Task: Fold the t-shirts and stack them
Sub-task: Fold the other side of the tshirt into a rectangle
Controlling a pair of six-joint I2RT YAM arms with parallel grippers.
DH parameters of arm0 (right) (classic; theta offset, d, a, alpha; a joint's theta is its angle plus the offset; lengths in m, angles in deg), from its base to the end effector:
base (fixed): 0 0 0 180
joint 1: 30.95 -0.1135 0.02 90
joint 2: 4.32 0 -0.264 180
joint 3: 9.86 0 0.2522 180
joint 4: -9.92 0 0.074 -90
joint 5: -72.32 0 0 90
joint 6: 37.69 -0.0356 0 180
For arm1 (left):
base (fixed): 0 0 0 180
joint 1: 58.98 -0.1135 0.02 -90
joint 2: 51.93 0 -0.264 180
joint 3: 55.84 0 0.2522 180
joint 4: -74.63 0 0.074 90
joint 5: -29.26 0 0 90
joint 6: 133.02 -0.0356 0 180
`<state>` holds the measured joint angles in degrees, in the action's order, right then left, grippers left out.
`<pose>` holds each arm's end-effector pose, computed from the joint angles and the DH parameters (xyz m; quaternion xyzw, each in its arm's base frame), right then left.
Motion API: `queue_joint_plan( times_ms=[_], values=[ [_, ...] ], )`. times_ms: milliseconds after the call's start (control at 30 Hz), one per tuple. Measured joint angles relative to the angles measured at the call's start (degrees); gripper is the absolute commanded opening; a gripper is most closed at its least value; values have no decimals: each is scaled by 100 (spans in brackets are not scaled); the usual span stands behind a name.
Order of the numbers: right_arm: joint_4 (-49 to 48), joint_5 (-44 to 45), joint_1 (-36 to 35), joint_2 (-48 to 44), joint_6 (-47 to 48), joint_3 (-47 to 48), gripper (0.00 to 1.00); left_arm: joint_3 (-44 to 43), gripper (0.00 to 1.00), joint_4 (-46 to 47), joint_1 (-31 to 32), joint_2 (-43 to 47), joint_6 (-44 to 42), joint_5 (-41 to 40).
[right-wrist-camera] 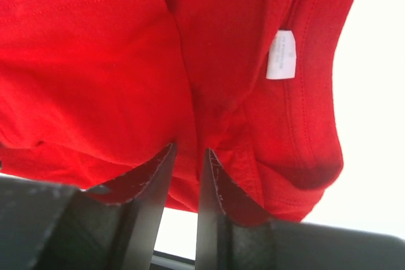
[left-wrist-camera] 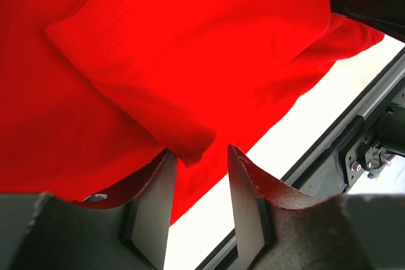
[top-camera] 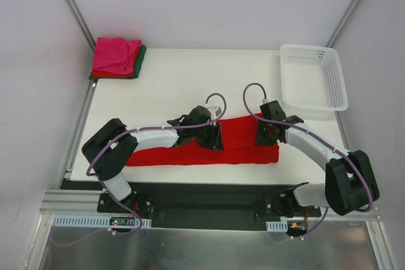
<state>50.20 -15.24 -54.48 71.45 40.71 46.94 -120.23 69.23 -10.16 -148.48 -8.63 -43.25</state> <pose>0.2295 0.0983 0.1933 -0.0946 0.9594 0.0604 0.2589 0.2219 -0.2699 0.1757 0.1780 0.8712 -0.3919 0.2360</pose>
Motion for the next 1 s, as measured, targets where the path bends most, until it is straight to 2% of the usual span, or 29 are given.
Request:
queue_joint_plan(
  times_ms=[333,533,1000],
  values=[
    [-76,-31,-20,81,0,-55,20,0,28,66,0,0,107,4],
    [-66,-33,-31,74,-2,-76,1,2,26,131,0,0,138,44],
    [96,127,-33,-125,-15,-74,1,2,24,179,0,-63,210,50]
  ],
)
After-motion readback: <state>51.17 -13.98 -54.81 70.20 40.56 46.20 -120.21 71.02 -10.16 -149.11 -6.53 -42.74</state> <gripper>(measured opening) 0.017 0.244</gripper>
